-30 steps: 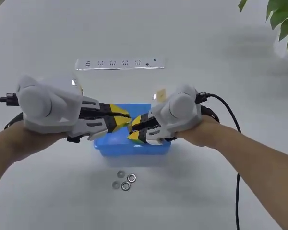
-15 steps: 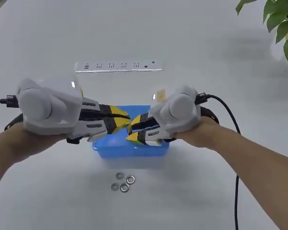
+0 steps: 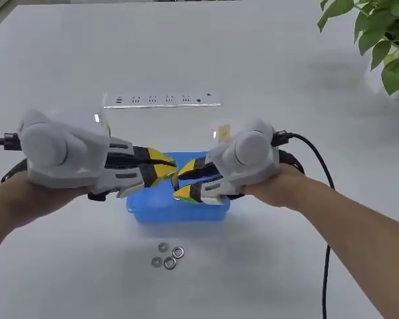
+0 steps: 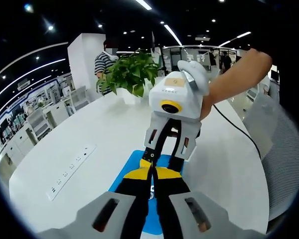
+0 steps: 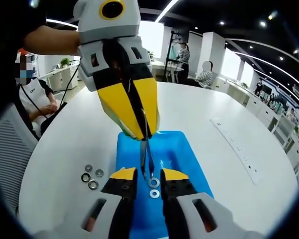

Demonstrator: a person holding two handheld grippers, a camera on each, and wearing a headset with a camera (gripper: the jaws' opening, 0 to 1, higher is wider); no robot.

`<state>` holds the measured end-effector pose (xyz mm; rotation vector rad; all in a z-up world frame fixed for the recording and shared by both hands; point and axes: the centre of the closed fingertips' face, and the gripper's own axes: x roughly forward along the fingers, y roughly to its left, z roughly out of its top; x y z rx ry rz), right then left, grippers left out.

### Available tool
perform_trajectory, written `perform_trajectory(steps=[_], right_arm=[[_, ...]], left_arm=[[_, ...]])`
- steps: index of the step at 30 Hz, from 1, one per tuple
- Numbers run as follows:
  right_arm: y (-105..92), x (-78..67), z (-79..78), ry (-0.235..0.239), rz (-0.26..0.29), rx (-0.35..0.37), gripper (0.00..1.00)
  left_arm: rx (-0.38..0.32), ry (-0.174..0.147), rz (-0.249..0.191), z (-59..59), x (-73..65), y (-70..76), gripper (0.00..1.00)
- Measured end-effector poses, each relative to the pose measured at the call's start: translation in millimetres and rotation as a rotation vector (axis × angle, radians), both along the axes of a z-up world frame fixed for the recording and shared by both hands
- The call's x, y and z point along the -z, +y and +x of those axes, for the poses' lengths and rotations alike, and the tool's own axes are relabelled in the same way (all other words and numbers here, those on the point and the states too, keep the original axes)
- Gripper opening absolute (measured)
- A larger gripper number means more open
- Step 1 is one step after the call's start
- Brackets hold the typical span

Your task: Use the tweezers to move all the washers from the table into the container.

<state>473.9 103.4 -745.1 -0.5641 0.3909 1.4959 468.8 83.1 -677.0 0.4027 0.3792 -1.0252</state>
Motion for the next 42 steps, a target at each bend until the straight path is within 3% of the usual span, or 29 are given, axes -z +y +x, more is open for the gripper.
perform_trajectory(steps=[28, 42], right_arm=[[-49.9, -28.3, -24.8, -0.002, 0.011, 0.146, 0.37], [-75.1, -29.7, -41.5, 0.003, 0.023, 0.227, 0.53]], left_arm=[[0.006, -0.013, -0.008, -30.8, -37.1, 1.2, 0.05], [0.044, -0.004, -0.006, -58.3, -43.0, -4.7, 0.05]])
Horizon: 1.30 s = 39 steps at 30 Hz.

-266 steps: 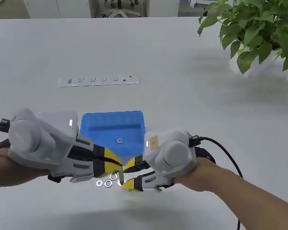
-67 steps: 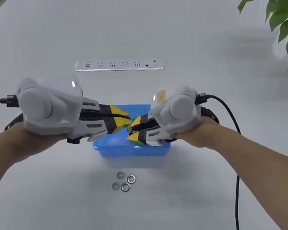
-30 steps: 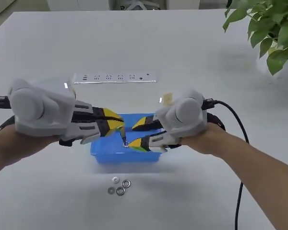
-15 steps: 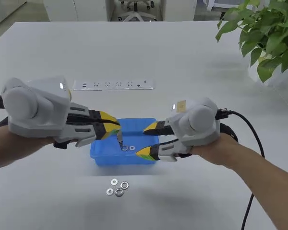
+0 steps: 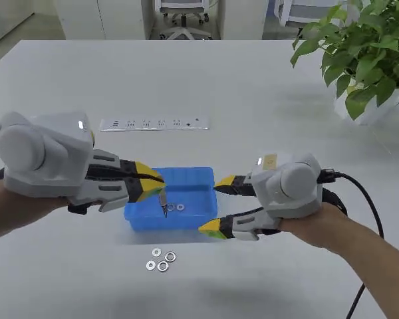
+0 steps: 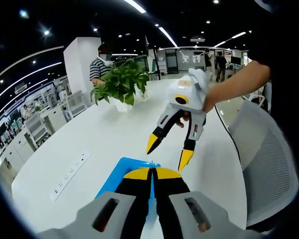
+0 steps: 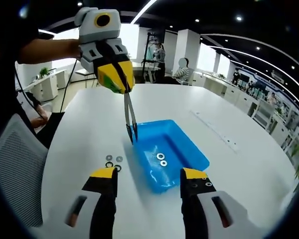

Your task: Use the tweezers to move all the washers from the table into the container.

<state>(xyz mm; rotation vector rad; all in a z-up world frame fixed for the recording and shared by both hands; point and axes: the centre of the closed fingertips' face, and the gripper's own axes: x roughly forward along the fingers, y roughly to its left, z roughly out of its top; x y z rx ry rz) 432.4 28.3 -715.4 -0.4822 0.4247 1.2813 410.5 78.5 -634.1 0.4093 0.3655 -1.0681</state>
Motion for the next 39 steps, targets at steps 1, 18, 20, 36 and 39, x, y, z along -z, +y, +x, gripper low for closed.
perform_trajectory(steps=[1, 18, 20, 36, 39], right_arm=[[-1.7, 0.0, -1.0, 0.001, 0.001, 0.006, 0.55], [-12.7, -2.3, -17.8, 0.017, 0.046, 0.054, 0.7], [-13.0, -1.5, -19.0, 0.02, 0.044, 0.054, 0.71], [-14.9, 6.8, -33.8, 0.051, 0.049, 0.064, 0.87], [-14.7, 7.4, -35.2, 0.055, 0.051, 0.066, 0.89]], left_arm=[[0.003, 0.002, 0.001, -2.5, 0.9, -0.3, 0.05], [0.042, 0.043, 0.01, -38.0, 25.3, -6.1, 0.05], [0.047, 0.046, 0.013, -41.6, 28.0, -7.0, 0.05], [0.052, 0.066, -0.001, -56.0, 44.6, -8.7, 0.05], [0.057, 0.062, 0.0, -56.5, 46.8, -8.7, 0.05]])
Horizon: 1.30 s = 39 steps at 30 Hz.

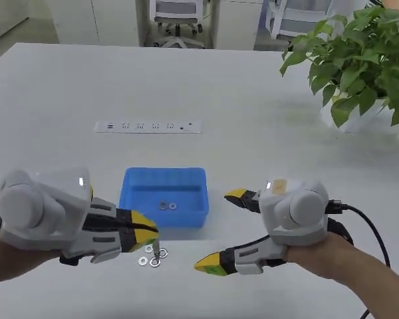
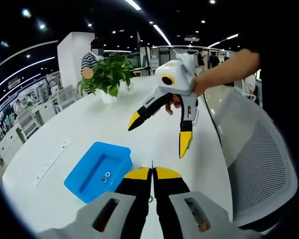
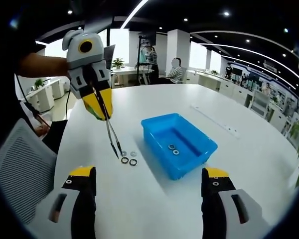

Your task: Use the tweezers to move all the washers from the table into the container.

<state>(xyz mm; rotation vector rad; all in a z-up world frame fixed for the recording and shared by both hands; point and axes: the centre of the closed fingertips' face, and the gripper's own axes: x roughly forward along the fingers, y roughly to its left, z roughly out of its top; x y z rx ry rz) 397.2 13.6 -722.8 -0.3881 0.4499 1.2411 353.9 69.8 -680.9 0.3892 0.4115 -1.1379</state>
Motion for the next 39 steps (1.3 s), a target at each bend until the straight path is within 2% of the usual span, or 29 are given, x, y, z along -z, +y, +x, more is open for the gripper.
perform_trajectory(steps=[6, 12, 26, 30, 39], right_arm=[[-0.3, 3.0, -1.8, 0.007, 0.001, 0.013, 0.96], [-0.8, 8.0, -4.6, 0.018, -0.01, 0.011, 0.97], [-0.9, 13.7, -3.8, 0.031, -0.01, 0.011, 0.95], [-0.8, 15.5, -3.9, 0.036, -0.01, 0.011, 0.95], [-1.0, 18.4, -3.7, 0.042, -0.014, 0.012, 0.94]], left_arm=[[0.014, -0.003, 0.003, -1.4, 4.2, 0.8, 0.05], [0.027, -0.017, 0.007, -0.4, 8.4, 1.7, 0.05], [0.035, 0.001, 0.007, 5.0, 17.4, 1.8, 0.05], [0.029, 0.009, -0.008, 6.6, 16.3, 1.6, 0.05], [0.027, 0.019, -0.013, 5.8, 14.7, 2.8, 0.05]])
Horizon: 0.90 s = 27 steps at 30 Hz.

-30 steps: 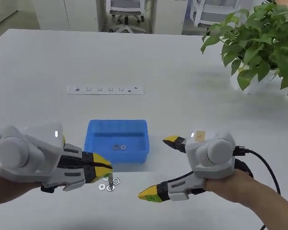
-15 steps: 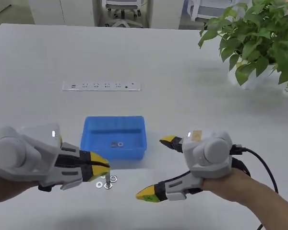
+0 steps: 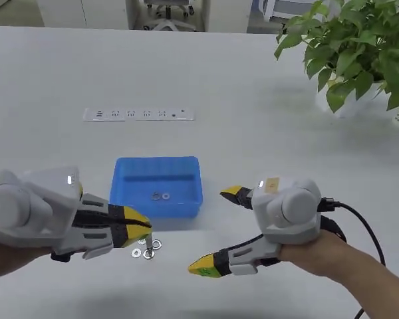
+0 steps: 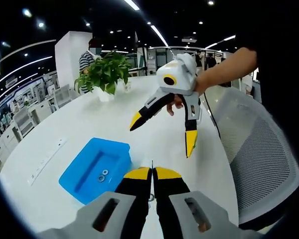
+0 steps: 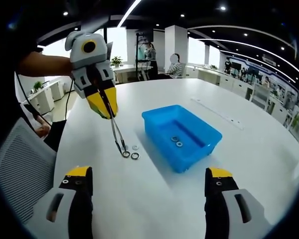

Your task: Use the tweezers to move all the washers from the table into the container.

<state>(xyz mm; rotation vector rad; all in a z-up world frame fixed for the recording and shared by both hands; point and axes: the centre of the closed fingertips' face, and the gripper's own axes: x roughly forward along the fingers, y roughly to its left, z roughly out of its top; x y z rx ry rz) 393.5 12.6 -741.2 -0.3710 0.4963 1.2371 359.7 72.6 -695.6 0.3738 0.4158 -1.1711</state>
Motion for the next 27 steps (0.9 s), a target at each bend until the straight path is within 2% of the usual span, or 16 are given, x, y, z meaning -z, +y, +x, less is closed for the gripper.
perform_trajectory(steps=[9, 16, 21, 27], right_arm=[[3.3, 1.0, -2.6, 0.003, 0.0, -0.014, 0.93], [9.3, 1.1, -6.9, -0.008, -0.001, -0.056, 0.85], [16.5, 1.4, -11.7, -0.005, 0.004, -0.092, 0.75], [27.3, 4.2, -14.0, -0.008, 0.008, -0.131, 0.68]], left_arm=[[0.003, 0.011, 0.001, -1.8, 3.5, -1.1, 0.05], [0.041, -0.002, 0.025, -3.1, 4.2, -1.5, 0.05], [0.055, 0.001, 0.034, -3.0, 4.7, -0.5, 0.05], [0.074, 0.008, 0.043, -3.7, 5.0, -0.3, 0.05]])
